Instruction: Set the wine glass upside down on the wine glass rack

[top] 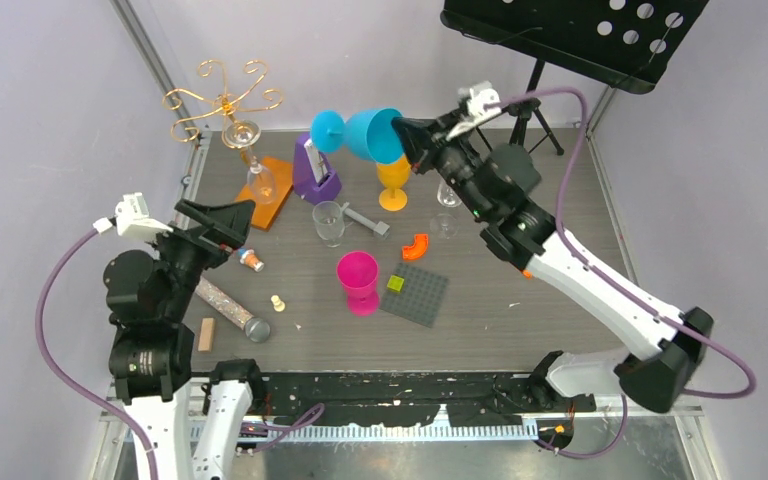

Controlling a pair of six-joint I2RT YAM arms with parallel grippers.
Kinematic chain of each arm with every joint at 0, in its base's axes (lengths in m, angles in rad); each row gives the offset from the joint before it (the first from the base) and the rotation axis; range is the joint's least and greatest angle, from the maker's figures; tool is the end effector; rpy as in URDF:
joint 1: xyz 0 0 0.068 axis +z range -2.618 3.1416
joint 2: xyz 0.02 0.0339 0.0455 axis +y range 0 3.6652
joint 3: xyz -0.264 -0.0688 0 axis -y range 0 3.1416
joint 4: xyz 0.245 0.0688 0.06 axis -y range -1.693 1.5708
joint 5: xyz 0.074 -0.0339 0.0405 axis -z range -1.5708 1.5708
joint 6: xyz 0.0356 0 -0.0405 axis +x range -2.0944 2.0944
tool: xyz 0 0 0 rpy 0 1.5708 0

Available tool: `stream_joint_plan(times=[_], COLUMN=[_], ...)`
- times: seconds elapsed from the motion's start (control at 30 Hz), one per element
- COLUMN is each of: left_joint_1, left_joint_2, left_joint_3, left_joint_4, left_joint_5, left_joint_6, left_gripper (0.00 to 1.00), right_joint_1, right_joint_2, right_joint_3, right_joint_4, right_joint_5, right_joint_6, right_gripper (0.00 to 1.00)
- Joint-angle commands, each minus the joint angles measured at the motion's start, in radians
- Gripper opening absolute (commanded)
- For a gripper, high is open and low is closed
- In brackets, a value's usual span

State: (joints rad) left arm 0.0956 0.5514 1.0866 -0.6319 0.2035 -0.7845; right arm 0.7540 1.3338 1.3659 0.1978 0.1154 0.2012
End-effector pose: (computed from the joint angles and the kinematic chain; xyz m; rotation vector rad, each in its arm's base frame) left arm 0.0839 0.0008 0.4179 -0.5833 1.6098 -0.6864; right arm 0.2269 0.2075 0.4629 -0.2790 1.3509 0.7269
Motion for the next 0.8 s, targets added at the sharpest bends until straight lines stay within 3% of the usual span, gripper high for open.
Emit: stream_joint_plan(times=[0.0,0.1,0.27,0.47,0.6,0.77], left_joint_1=[-0.062,-0.148,-0.323,-0.378,-0.388,-0.395], left_joint_2=[0.002,0.032,0.098,0.150,0.170,0.203], left_joint_3=[0.035,0.030,0.075,0.037,0.009,0.025], left_joint_4=[0.205,0.364,0.518,0.719,0.846,0.860], left_joint_5=[0.153,0.185,0.132,0.146,0.142,0.139], left_joint_6=[-0.295,-0.427,-0.483,-0.597,-0.660,-0.663], left_gripper=[0.94,0.95,0.95,0.89,0.86,0.81], right_joint_1=[0.071,0.169,0.293,0.401,0.433,0.461], right_joint_2=[-0.115,-0.143,-0.114,-0.048,-0.042,-0.046], right_joint_3=[-0.164,-0.239,-0.237,-0.316,-0.335,-0.342], right_joint_4=[0.446,0.618,0.782,1.141,1.161,1.159], right_joint_5=[0.023,0.046,0.077,0.008,-0.026,-0.045], right_joint_6=[-0.243,-0.431,-0.720,-0.982,-1.034,-1.067], right_gripper=[0.05,0.05,0.05,0.05,0.05,0.05])
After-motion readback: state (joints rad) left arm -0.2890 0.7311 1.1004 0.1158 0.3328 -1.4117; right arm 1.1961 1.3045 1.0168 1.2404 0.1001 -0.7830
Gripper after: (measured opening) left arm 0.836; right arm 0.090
